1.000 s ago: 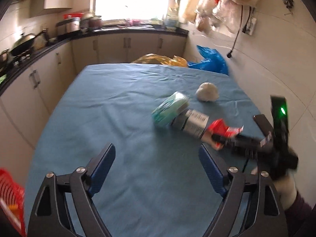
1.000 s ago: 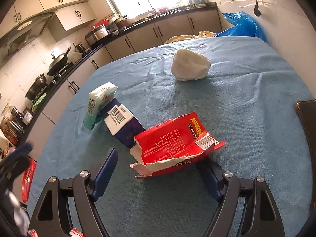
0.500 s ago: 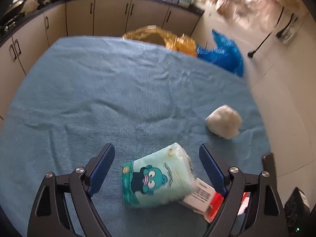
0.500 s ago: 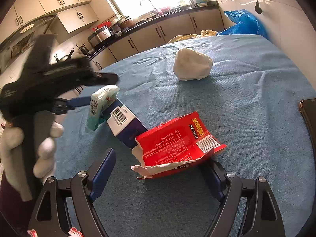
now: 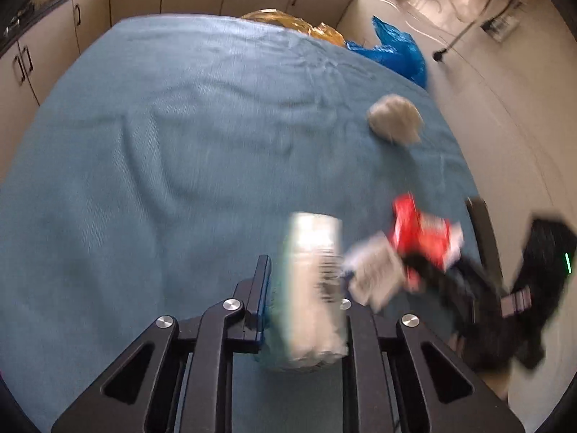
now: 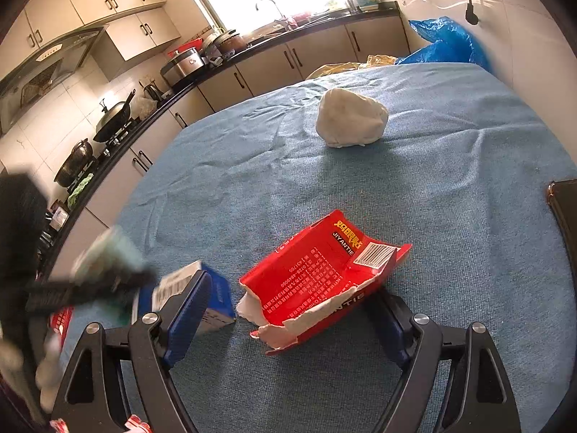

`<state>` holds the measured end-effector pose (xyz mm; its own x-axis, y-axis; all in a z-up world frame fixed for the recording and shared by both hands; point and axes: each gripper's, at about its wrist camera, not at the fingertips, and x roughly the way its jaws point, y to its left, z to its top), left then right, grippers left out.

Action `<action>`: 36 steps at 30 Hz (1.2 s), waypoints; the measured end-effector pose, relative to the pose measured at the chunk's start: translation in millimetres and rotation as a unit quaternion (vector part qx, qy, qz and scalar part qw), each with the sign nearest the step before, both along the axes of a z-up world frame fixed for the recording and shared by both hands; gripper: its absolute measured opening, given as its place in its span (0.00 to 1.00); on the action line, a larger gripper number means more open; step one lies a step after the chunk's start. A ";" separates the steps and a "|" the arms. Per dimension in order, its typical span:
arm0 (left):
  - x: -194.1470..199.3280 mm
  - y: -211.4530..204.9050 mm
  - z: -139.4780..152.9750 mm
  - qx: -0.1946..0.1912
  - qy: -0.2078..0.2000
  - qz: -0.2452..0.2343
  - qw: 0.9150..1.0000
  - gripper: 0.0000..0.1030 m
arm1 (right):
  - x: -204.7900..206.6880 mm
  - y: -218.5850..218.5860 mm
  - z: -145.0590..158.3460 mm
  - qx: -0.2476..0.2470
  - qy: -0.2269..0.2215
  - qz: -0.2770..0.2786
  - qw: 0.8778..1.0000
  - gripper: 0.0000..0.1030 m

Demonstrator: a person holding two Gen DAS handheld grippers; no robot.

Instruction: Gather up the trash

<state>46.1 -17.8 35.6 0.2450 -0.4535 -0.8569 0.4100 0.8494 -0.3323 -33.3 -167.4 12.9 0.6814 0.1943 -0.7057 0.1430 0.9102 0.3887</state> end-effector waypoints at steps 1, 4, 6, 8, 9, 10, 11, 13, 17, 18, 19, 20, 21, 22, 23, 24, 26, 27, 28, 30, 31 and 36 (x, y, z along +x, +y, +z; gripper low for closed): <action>-10.6 10.2 -2.0 -0.006 0.009 0.000 1.000 0.16 | 0.0 0.0 0.1 0.000 0.000 0.000 1.000 0.84; -35.5 36.1 -10.8 -0.016 0.026 0.005 1.000 0.16 | -0.1 0.2 0.0 0.001 0.000 0.000 1.000 0.84; -47.5 48.4 -15.2 -0.016 0.027 0.014 0.999 0.19 | -0.3 0.1 0.0 0.001 0.000 0.000 1.000 0.84; -57.2 62.3 -16.5 -0.030 0.023 0.026 0.999 0.21 | -0.2 -0.2 -0.2 0.003 -0.001 0.000 1.000 0.84; -61.2 68.0 -16.9 -0.037 0.025 0.030 0.999 0.25 | -0.3 -0.6 -0.3 0.005 -0.001 0.000 1.000 0.84; -65.4 72.7 -16.9 -0.044 0.025 0.033 0.998 0.27 | -0.5 -1.3 -0.5 0.007 -0.002 0.000 1.000 0.84; -69.9 76.8 -16.7 -0.047 0.022 0.034 0.998 0.34 | -0.8 -1.9 -0.7 0.009 -0.002 0.000 1.000 0.84; -81.0 77.8 -14.3 -0.043 0.007 0.029 0.999 0.44 | -0.8 -3.1 -1.0 0.013 -0.003 0.000 1.000 0.84; -97.3 71.7 -10.6 -0.013 -0.027 0.007 1.000 0.61 | -0.7 -3.8 -1.4 0.012 -0.002 0.000 1.000 0.84; -99.6 69.0 -11.6 -0.006 -0.031 0.002 0.999 0.63 | -0.8 -4.1 -1.6 0.012 -0.002 0.000 1.000 0.84; -103.5 67.1 -11.4 0.002 -0.040 0.000 0.999 0.63 | -0.8 -4.1 -1.6 0.012 -0.002 0.000 1.000 0.84; -106.6 64.3 -11.4 0.011 -0.047 -0.003 0.999 0.65 | -0.7 -4.1 -1.7 0.012 -0.002 0.000 1.000 0.84; -108.1 60.5 -11.9 0.018 -0.054 -0.005 0.998 0.67 | -0.8 -3.9 -1.8 0.011 -0.002 0.000 1.000 0.84; -110.0 56.8 -12.3 0.027 -0.062 -0.007 0.998 0.68 | -1.0 -3.7 -2.2 0.010 -0.002 0.001 1.000 0.84; -111.5 54.2 -12.6 0.035 -0.068 -0.009 0.997 0.71 | -1.0 -3.9 -2.4 0.010 -0.001 0.001 1.000 0.84; -114.4 50.6 -13.3 0.045 -0.077 -0.011 0.996 0.73 | -1.0 -3.7 -2.6 0.010 -0.001 0.001 1.000 0.84; -121.0 46.7 -14.6 0.061 -0.092 -0.016 0.994 0.77 | -1.0 -3.5 -2.5 0.010 -0.001 0.001 1.000 0.84; -125.2 44.6 -15.7 0.065 -0.100 -0.018 0.993 0.80 | -1.1 -3.6 -2.5 0.010 -0.001 0.001 1.000 0.84; -130.2 43.6 -16.9 0.068 -0.108 -0.019 0.992 0.82 | -1.3 -3.3 -2.8 0.010 -0.001 0.001 1.000 0.84; -139.0 41.8 -19.4 0.073 -0.123 -0.020 0.990 0.87 | -1.3 -3.3 -2.9 0.011 -0.002 0.001 1.000 0.84; -144.3 41.5 -21.0 0.076 -0.132 -0.020 0.988 0.88 | -1.3 -3.1 -3.1 0.011 -0.002 0.001 1.000 0.84; -153.2 43.7 -22.8 0.069 -0.131 -0.022 0.989 0.96 | -1.9 -4.3 -3.4 0.014 -0.004 0.003 1.000 0.84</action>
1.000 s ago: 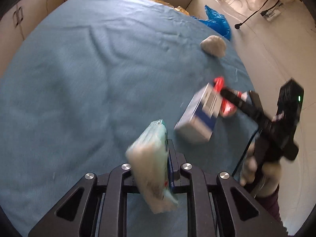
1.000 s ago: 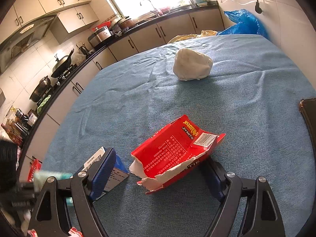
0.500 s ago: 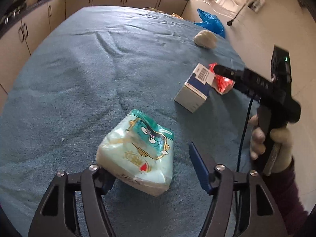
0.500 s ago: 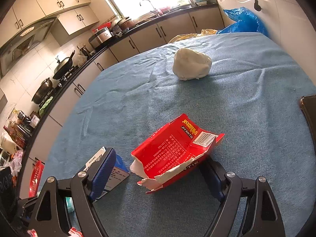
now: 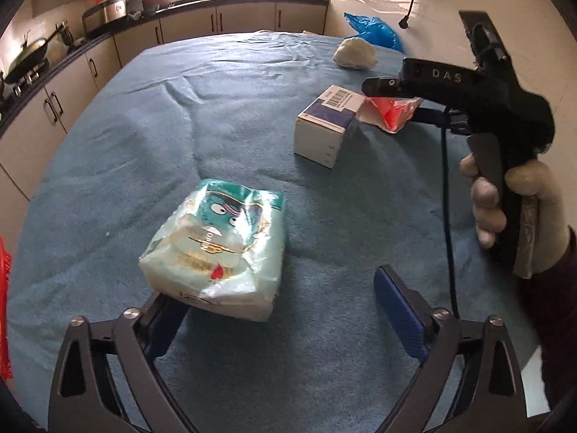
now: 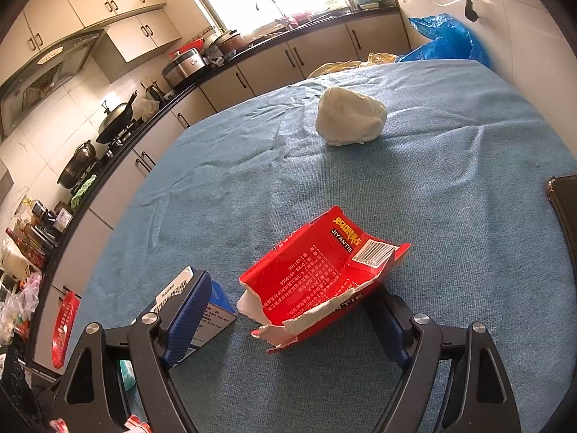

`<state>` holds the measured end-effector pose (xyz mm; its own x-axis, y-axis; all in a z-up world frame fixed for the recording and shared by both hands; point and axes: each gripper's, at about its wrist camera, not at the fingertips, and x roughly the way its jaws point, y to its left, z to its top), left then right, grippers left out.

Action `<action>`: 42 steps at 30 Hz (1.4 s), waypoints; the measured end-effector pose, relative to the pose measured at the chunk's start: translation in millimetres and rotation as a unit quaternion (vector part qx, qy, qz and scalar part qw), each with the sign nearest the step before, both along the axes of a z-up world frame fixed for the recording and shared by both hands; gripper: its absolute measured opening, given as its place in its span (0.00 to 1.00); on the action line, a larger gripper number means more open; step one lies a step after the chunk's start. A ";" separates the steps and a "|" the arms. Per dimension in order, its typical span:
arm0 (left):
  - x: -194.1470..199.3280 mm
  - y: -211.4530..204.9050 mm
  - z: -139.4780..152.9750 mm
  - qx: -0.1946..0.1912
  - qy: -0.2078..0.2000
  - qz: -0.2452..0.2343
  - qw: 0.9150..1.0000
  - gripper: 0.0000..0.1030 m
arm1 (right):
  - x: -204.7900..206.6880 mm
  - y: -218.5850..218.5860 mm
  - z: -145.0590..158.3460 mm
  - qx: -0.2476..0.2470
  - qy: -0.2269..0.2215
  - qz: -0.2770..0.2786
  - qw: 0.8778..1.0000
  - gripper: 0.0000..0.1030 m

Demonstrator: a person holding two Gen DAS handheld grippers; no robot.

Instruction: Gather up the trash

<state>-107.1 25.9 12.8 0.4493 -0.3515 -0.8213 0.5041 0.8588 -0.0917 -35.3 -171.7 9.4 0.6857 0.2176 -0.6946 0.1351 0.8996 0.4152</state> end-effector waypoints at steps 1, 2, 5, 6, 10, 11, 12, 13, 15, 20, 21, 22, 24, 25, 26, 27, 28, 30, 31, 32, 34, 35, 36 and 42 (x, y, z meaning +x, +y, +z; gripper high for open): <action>0.9 0.7 0.1 -0.007 0.003 -0.001 1.000 0.97 | -0.5 -1.3 -0.1 0.005 -0.002 0.000 1.000 0.84; 2.4 -1.7 -0.3 -0.011 0.004 -0.004 1.000 0.99 | -1.2 -2.9 -0.6 0.011 -0.004 0.000 1.000 0.84; 3.8 -0.7 -0.4 -0.022 0.005 -0.007 1.000 1.00 | -3.0 -7.8 -1.0 0.028 -0.010 0.000 1.000 0.84; 4.6 0.2 -0.1 -0.025 0.005 -0.006 1.000 1.00 | -4.1 -10.9 -1.6 0.039 -0.013 0.000 0.999 0.84; 5.3 9.7 1.0 -0.054 0.009 -0.003 0.999 1.00 | -6.6 -19.8 -2.7 0.066 -0.020 -0.009 0.998 0.84; 5.3 11.7 1.3 -0.060 0.010 -0.001 0.998 1.00 | -7.9 -21.7 -2.9 0.070 -0.021 -0.014 0.997 0.84; 5.3 13.9 1.7 -0.068 0.011 0.001 0.998 1.00 | -7.8 -23.0 -2.9 0.074 -0.021 -0.015 0.997 0.84; 5.0 15.4 2.1 -0.074 0.011 0.003 0.997 1.00 | -8.4 -24.9 -3.0 0.081 -0.022 -0.015 0.996 0.84; 3.6 16.3 3.0 -0.081 0.011 0.006 0.997 1.00 | -12.2 -32.2 -5.3 0.111 -0.026 -0.020 0.993 0.84; -1.1 20.4 4.8 -0.095 0.010 0.006 0.995 1.00 | -34.8 -35.5 -3.8 0.126 -0.016 -0.018 0.992 0.83; -3.0 20.2 4.8 -0.096 0.009 0.004 0.995 1.00 | -40.4 -34.2 -2.7 0.122 -0.012 -0.016 0.992 0.83; -6.0 20.2 4.5 -0.094 0.005 0.001 0.996 1.00 | -48.6 -30.9 -0.4 0.114 -0.003 -0.018 0.993 0.83; -12.8 20.4 3.9 -0.093 -0.004 -0.008 0.996 1.00 | -62.0 -24.2 4.1 0.095 0.022 -0.028 0.995 0.83; -16.1 21.2 4.3 -0.098 -0.006 -0.014 0.995 1.00 | -66.4 -19.4 6.5 0.084 0.034 -0.032 0.995 0.83; -18.0 23.9 4.3 -0.109 -0.004 -0.019 0.994 1.00 | -70.3 -10.6 9.6 0.067 0.050 -0.031 0.996 0.84; -17.4 27.2 4.2 -0.121 0.000 -0.020 0.992 1.00 | -70.9 -3.6 11.1 0.057 0.058 -0.027 0.996 0.83; -16.3 33.6 4.2 -0.142 0.006 -0.019 0.990 1.00 | -70.5 6.9 12.5 0.046 0.066 -0.018 0.997 0.83; -12.9 49.0 3.6 -0.190 0.021 -0.012 0.982 1.00 | -64.3 23.6 13.4 0.037 0.076 -0.005 0.996 0.83; -11.6 56.5 3.4 -0.208 0.029 -0.007 0.978 1.00 | -58.2 31.7 13.8 0.037 0.081 0.000 0.996 0.83; -11.8 62.2 4.4 -0.214 0.037 -0.002 0.976 1.00 | -49.3 39.6 14.0 0.039 0.085 0.003 0.996 0.83; -15.1 69.3 9.1 -0.205 0.047 0.009 0.977 1.00 | -35.3 46.2 11.9 0.053 0.089 -0.002 0.995 0.83; -19.2 75.4 14.3 -0.196 0.041 0.013 0.980 1.00 | -28.2 47.5 10.8 0.066 0.090 -0.007 0.994 0.83; -22.7 79.6 18.1 -0.190 0.033 0.015 0.981 1.00 | -21.0 48.8 9.4 0.081 0.090 -0.012 0.993 0.83; -24.8 105.1 37.3 -0.141 -0.021 0.046 0.989 1.00 | 18.3 69.3 10.6 0.059 0.110 -0.040 0.991 0.84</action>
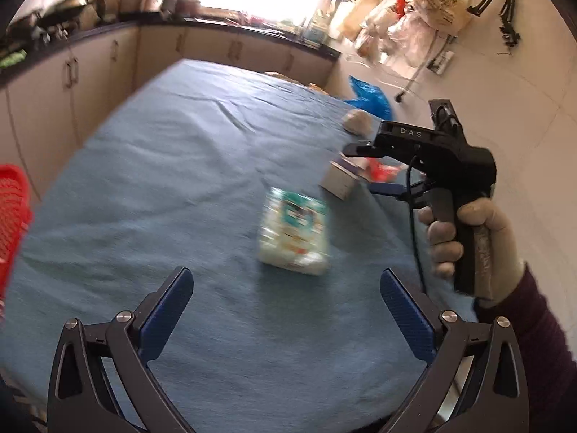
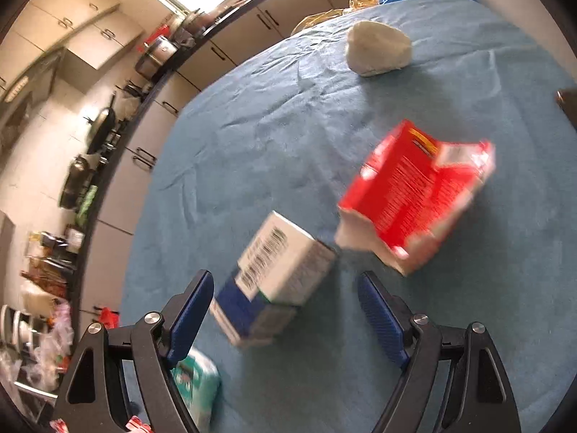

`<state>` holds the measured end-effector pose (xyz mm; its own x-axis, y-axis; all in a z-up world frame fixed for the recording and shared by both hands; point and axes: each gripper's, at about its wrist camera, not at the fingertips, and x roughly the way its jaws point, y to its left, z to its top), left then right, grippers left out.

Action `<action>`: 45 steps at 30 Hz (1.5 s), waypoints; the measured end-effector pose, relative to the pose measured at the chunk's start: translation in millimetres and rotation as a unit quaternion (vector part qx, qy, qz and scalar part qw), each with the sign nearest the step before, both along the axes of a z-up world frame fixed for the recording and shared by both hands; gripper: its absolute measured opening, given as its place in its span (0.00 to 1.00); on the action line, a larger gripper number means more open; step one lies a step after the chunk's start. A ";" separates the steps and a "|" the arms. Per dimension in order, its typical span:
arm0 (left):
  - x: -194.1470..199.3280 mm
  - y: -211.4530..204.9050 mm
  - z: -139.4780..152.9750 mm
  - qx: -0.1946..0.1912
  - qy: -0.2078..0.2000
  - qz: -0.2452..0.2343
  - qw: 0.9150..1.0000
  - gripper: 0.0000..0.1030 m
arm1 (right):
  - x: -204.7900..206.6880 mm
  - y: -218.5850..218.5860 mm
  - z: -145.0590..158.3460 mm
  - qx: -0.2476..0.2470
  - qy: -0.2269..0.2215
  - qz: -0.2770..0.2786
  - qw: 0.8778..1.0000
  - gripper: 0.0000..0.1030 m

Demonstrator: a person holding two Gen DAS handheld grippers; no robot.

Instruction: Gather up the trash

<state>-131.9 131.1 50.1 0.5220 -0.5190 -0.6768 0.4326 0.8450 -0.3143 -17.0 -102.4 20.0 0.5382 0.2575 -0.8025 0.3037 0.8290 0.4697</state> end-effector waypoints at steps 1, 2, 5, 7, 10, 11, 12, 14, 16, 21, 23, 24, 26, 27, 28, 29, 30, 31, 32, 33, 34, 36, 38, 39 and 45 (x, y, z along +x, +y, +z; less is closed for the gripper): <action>4.5 0.5 0.2 0.009 -0.001 0.007 1.000 1.00 | 4.8 5.1 0.8 -0.017 0.006 0.000 1.000 0.84; 9.7 -0.4 -0.2 0.012 0.002 0.012 1.000 1.00 | 8.0 9.2 1.4 -0.036 0.013 0.002 0.999 0.84; 26.0 -14.0 -4.8 0.011 0.015 0.009 1.000 1.00 | 15.2 27.1 3.4 -0.102 0.029 0.030 0.994 0.82; 33.5 -28.4 -8.2 0.023 0.020 0.009 1.000 1.00 | 10.8 30.8 2.8 -0.112 0.024 0.047 0.992 0.58; 41.0 -44.5 -15.3 0.042 0.030 0.003 0.999 0.98 | 1.3 27.1 2.1 -0.129 0.020 0.061 0.990 0.36; 44.3 -51.3 -18.0 0.049 0.033 -0.001 0.998 0.96 | -2.8 23.6 1.9 -0.120 0.015 0.067 0.990 0.36; 45.2 -55.2 -19.6 0.056 0.033 -0.003 0.998 0.95 | -9.1 19.4 2.2 -0.113 0.010 0.071 0.991 0.35; 47.8 -62.9 -23.1 0.072 0.030 -0.004 0.997 0.95 | -20.5 13.3 2.3 -0.110 0.002 0.076 0.991 0.35; 51.8 -69.6 -26.9 0.085 0.034 -0.004 0.996 0.95 | -32.2 9.8 3.0 -0.110 -0.006 0.080 0.991 0.35; 52.7 -76.2 -28.9 0.111 0.026 0.007 0.994 0.61 | -60.6 3.8 3.4 -0.089 -0.016 0.084 0.992 0.36; 51.2 -74.9 -26.8 0.112 0.022 0.011 0.993 0.45 | -69.3 2.7 4.8 -0.083 -0.020 0.084 0.993 0.36; 51.4 -71.8 -26.2 0.101 0.028 0.011 0.994 0.43 | -74.3 3.2 6.5 -0.082 -0.023 0.085 0.993 0.36; 51.1 -64.7 -24.4 0.084 0.037 0.017 0.996 0.39 | -82.8 6.3 11.8 -0.082 -0.030 0.087 0.992 0.36; 48.1 -59.1 -21.6 0.079 0.037 0.020 0.996 0.38 | -87.0 8.4 15.0 -0.083 -0.036 0.089 0.992 0.36; 45.2 -54.3 -18.7 0.074 0.036 0.023 0.996 0.38 | -91.4 11.3 18.6 -0.086 -0.042 0.092 0.991 0.36; 39.8 -46.1 -13.2 0.066 0.031 0.027 0.997 0.38 | -95.6 15.0 22.3 -0.089 -0.049 0.096 0.990 0.36; 36.5 -41.7 -9.5 0.060 0.027 0.030 0.997 0.38 | -99.3 18.7 25.0 -0.091 -0.054 0.100 0.989 0.36; 31.1 -33.9 -4.5 0.052 0.023 0.034 0.998 0.38 | -101.8 22.8 27.0 -0.092 -0.058 0.104 0.989 0.36; 27.7 -28.6 -1.1 0.046 0.020 0.037 0.998 0.38 | -104.4 28.9 29.5 -0.092 -0.063 0.110 0.988 0.36; 21.9 -20.5 3.2 0.038 0.017 0.041 0.998 0.38 | -105.7 35.2 31.4 -0.093 -0.067 0.116 0.987 0.36; 18.2 -15.6 5.9 0.034 0.014 0.044 0.998 0.38 | -107.7 41.9 33.3 -0.095 -0.071 0.122 0.985 0.36; 7.2 -0.5 12.2 0.027 0.006 0.054 0.998 0.38 | -110.7 55.2 36.1 -0.097 -0.077 0.136 0.983 0.36; -2.8 14.2 17.2 0.024 -0.003 0.064 0.998 0.38 | -113.6 71.9 39.4 -0.097 -0.082 0.154 0.980 0.36; -8.0 23.9 19.6 0.022 -0.007 0.071 0.997 0.38 | -114.1 78.3 39.9 -0.096 -0.084 0.160 0.979 0.36; -25.5 98.5 32.0 -0.004 -0.020 0.132 0.991 0.39 | -108.5 136.1 46.0 -0.090 -0.093 0.213 0.968 0.36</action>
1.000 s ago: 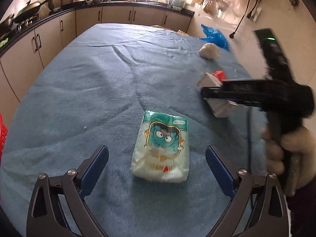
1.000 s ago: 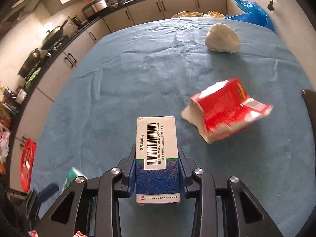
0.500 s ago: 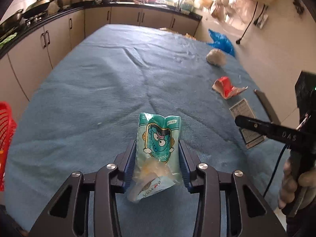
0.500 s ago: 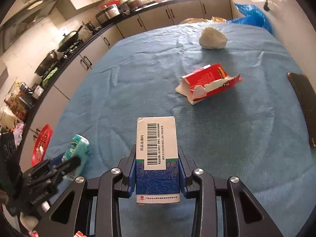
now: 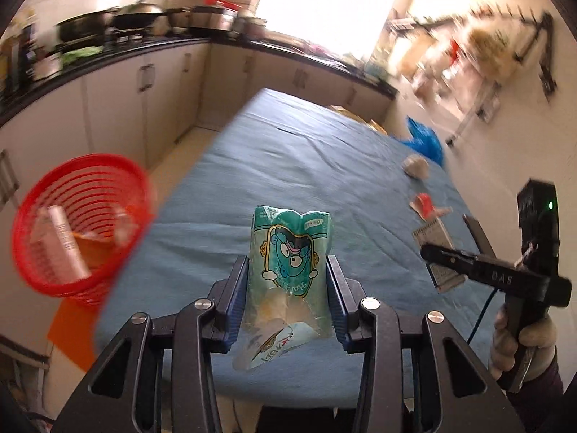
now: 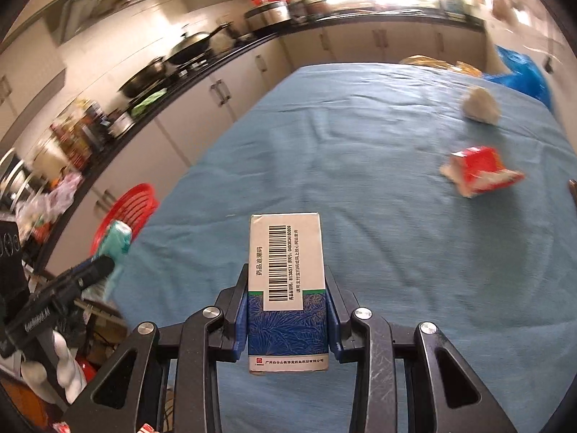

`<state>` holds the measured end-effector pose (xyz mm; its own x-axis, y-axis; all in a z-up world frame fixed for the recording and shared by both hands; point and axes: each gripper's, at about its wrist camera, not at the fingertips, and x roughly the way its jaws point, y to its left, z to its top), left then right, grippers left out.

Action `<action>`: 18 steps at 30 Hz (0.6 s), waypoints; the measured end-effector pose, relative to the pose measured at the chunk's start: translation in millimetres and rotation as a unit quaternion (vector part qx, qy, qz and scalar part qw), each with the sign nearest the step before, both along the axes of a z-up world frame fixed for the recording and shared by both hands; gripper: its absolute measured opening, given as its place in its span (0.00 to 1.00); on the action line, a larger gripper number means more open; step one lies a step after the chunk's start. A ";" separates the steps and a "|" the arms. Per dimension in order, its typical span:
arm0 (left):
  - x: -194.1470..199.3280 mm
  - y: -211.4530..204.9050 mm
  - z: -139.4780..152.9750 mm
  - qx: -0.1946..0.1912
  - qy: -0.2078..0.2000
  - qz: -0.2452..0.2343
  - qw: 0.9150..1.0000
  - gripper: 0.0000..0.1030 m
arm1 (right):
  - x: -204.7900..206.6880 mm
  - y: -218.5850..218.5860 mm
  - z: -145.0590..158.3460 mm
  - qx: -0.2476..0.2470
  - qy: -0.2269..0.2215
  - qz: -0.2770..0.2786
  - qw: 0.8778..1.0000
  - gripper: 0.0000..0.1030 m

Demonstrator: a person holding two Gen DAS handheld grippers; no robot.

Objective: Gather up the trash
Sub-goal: 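Carry the tissue pack toward the basket while the right tool grasps the blue-white box, then release the tissue pack and blue-white box into the red basket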

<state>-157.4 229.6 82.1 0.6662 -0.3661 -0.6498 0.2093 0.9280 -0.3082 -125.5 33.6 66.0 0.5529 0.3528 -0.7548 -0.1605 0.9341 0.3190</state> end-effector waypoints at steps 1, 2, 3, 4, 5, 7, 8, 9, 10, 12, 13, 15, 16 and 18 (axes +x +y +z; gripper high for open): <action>-0.7 12.8 0.9 -0.004 -0.001 0.011 1.000 0.39 | 3.7 12.2 -0.1 0.001 0.001 0.011 1.000 0.36; -0.4 27.9 1.7 -0.008 -0.001 0.026 1.000 0.39 | 7.4 23.7 -0.2 0.002 0.002 0.020 1.000 0.36; 0.6 43.1 1.8 -0.009 -0.002 0.043 0.999 0.39 | 13.0 39.1 -0.6 0.004 0.003 0.033 0.999 0.36; 2.4 55.5 1.4 -0.010 -0.002 0.057 0.998 0.39 | 18.2 50.5 -1.4 0.006 0.005 0.043 0.999 0.36; 4.3 69.9 0.5 -0.013 0.000 0.072 0.997 0.39 | 23.2 63.0 -2.2 0.009 0.007 0.053 0.999 0.36; 9.6 98.6 -1.6 -0.024 0.003 0.099 0.995 0.39 | 35.2 92.4 -2.8 0.014 0.010 0.076 0.997 0.36; 10.9 108.7 -2.3 -0.028 0.004 0.109 0.994 0.39 | 42.4 110.0 -2.7 0.016 0.009 0.089 0.996 0.36; 14.1 122.0 -3.3 -0.031 0.003 0.122 0.992 0.39 | 46.2 120.8 -2.8 0.017 0.009 0.097 0.995 0.36; 16.1 131.2 -4.5 -0.034 0.003 0.131 0.991 0.39 | 52.7 137.4 -2.7 0.019 0.008 0.109 0.994 0.36; 23.0 152.3 -8.4 -0.044 0.004 0.149 0.988 0.39 | 64.9 168.3 -2.5 0.023 0.009 0.130 0.991 0.36; 27.4 162.5 -10.5 -0.052 0.006 0.157 0.986 0.39 | 70.1 181.0 -2.3 0.026 0.010 0.138 0.990 0.36; 34.0 178.3 -13.4 -0.065 0.009 0.167 0.984 0.39 | 81.8 209.6 -2.1 0.031 0.010 0.156 0.987 0.36; 38.1 185.6 -14.7 -0.070 0.010 0.173 0.982 0.39 | 87.5 222.8 -2.2 0.033 0.009 0.164 0.986 0.36; 44.4 195.7 -15.9 -0.077 0.010 0.182 0.980 0.41 | 97.0 245.3 -3.3 0.036 0.007 0.174 0.984 0.36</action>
